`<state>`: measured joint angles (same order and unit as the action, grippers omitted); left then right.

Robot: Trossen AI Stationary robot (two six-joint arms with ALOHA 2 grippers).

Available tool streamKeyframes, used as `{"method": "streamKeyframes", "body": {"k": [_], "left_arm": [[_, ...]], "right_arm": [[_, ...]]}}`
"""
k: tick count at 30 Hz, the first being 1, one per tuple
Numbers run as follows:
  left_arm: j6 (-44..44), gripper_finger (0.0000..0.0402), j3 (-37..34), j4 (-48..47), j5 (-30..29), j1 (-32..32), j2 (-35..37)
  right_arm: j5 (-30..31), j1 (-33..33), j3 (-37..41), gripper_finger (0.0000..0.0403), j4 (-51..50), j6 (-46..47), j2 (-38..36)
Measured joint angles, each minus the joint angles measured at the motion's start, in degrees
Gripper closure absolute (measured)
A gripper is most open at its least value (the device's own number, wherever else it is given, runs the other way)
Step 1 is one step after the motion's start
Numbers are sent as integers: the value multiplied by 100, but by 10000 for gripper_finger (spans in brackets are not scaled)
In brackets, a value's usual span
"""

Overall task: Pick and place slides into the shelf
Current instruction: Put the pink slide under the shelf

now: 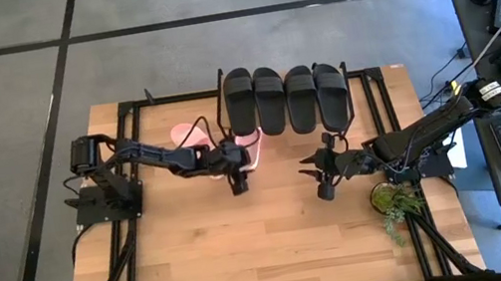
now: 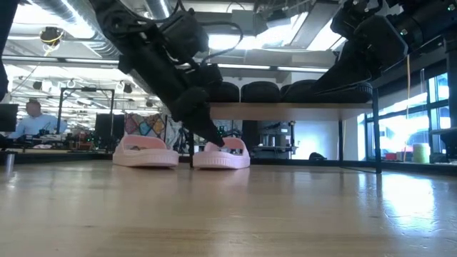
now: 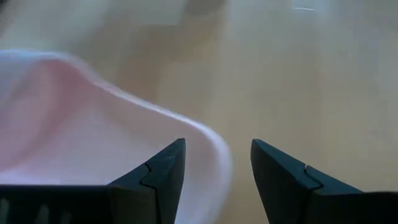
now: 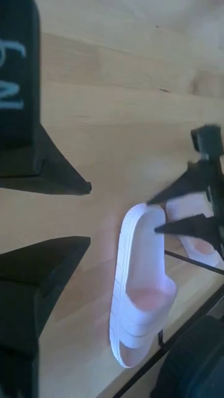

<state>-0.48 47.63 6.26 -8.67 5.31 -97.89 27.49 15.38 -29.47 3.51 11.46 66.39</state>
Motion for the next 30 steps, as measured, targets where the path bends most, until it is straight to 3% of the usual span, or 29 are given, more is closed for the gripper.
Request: {"method": "streamKeyframes", "body": {"k": [5,7,11,16,30], "left_arm": [[323,227,-2,-424,1097,-156,31],[366,227,-2,-867,1268,-219,33],[361,227,-6,-1458,1056,-273,33],[361,227,-6,-1460,516,-224,13],[248,227,-8,-1165,492,252,11]], "right_arm": [[0,0,0,282,-11,0,0],[0,0,0,282,-11,1,0],[0,0,0,282,-15,-2,0],[0,0,2,282,-15,0,0],[0,0,2,282,-15,-7,0]]}}
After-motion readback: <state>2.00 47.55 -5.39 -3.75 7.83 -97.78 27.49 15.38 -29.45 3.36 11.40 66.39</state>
